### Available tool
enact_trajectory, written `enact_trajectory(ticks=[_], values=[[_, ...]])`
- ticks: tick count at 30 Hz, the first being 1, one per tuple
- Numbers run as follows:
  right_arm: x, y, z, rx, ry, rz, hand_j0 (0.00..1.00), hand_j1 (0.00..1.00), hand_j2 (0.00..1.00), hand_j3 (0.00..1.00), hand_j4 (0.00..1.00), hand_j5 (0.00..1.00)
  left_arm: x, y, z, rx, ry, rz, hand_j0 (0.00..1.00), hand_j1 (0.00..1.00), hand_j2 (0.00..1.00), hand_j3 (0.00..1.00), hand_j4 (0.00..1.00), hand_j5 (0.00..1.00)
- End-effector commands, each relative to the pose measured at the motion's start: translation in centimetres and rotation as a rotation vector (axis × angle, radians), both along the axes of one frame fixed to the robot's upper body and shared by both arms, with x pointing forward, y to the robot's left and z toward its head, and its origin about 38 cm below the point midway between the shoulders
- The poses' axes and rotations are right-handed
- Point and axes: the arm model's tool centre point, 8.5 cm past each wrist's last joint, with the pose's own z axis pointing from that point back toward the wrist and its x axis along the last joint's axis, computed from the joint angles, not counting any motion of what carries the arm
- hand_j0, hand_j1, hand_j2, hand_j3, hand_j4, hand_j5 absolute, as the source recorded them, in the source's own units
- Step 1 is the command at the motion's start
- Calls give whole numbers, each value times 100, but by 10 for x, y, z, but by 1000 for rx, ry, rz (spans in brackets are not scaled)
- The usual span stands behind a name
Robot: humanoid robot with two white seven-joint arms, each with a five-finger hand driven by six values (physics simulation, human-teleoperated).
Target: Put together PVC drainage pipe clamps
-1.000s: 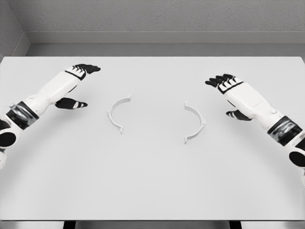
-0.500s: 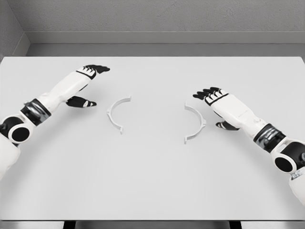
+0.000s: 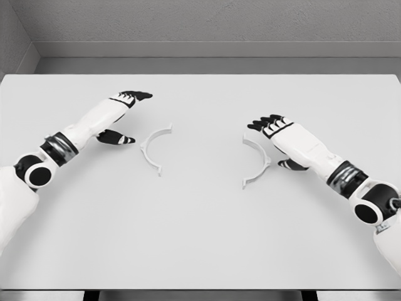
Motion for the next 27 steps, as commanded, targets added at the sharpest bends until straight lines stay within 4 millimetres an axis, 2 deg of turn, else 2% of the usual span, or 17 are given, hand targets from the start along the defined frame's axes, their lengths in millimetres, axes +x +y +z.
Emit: enact_trajectory(ticks=[1, 21, 27], values=[[-1, 3, 0, 7, 2, 4, 100, 100, 100, 100, 100, 100, 0, -2, 0, -11, 0, -2, 100, 100, 100, 100, 100, 100], [5, 24, -2, 10, 16, 28, 100, 100, 100, 100, 100, 100, -3, -12, -4, -18, 3, -18, 100, 100, 100, 100, 100, 100], [6, 23, -3, 8, 20, 22, 100, 100, 100, 100, 100, 100, -7, -27, -3, -12, -7, -58, 100, 100, 100, 100, 100, 100]])
